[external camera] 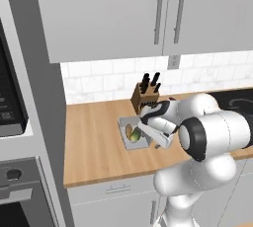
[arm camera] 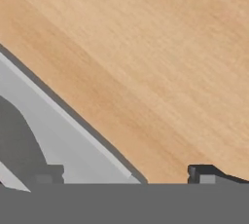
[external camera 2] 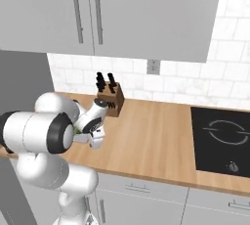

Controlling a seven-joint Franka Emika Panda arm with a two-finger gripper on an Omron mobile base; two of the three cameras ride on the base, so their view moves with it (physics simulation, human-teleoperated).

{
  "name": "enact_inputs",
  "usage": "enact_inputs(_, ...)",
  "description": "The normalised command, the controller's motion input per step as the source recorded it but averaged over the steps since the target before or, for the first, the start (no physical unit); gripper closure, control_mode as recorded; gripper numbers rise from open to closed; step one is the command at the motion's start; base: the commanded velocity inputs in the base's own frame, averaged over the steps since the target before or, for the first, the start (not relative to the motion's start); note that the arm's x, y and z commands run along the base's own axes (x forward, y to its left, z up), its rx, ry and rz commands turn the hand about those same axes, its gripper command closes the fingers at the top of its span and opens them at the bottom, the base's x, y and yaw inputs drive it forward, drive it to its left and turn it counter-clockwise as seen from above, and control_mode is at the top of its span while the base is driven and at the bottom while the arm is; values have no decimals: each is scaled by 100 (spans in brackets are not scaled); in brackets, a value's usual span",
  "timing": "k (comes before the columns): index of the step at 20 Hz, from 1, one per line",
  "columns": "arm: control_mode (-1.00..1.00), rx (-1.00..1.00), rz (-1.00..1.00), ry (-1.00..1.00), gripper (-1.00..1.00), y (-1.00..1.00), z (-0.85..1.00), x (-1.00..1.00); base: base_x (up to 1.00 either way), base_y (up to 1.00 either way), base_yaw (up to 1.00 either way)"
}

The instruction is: Take the meat container that has the steak and place it on the second highest rack of the freezer. Then take the vegetable container that has the sweet potato and cucumber and place it on the highest rack of the freezer.

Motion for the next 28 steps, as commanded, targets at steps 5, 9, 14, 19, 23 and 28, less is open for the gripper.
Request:
enact_inputs(5,-100,-4,5,12,100,56,-90,-7,0,0,0)
enact_inputs(9,-100,-1,5,6,100,46,-77,0,0,0,0)
enact_inputs(14,-100,0,7,1,100,27,-33,-4,0,0,0)
enact_inputs(19,-100,0,0,-3,100,32,5,-16,0,0,0)
enact_inputs(23,-100,0,0,-6,100,24,19,-8,0,0,0)
enact_inputs(28,-100,0,0,-16,100,8,28,-17,0,0,0)
